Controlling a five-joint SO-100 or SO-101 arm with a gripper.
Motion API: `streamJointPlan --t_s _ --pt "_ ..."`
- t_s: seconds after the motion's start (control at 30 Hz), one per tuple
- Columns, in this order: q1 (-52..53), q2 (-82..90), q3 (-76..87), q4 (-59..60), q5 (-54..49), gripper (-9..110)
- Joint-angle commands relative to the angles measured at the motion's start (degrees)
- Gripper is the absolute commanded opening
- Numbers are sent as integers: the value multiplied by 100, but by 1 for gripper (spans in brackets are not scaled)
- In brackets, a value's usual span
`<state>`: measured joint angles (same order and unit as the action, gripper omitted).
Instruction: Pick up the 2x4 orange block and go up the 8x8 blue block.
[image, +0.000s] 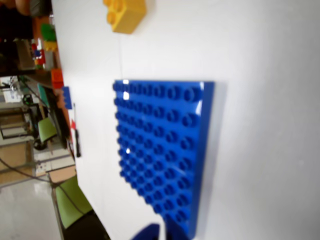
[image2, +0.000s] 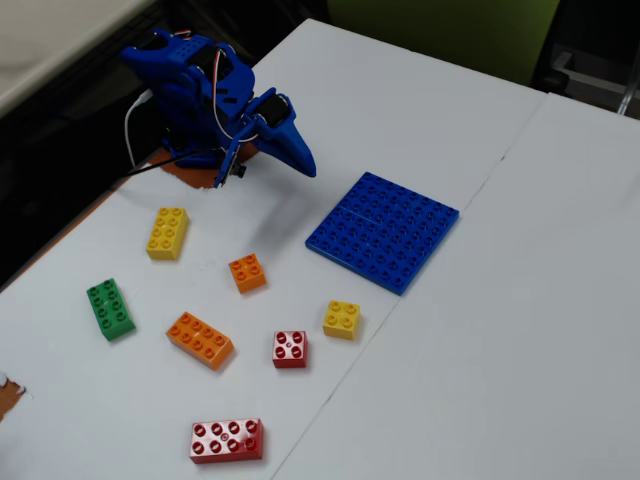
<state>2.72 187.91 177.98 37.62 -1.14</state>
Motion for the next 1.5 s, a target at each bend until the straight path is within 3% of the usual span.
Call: streamJointPlan --t_s 0.0,1.1,1.47 --pt "-26 237 246 9 26 0" --pt "-79 220 237 9 -53 0" --pt "35 -896 -976 343 -2118 0"
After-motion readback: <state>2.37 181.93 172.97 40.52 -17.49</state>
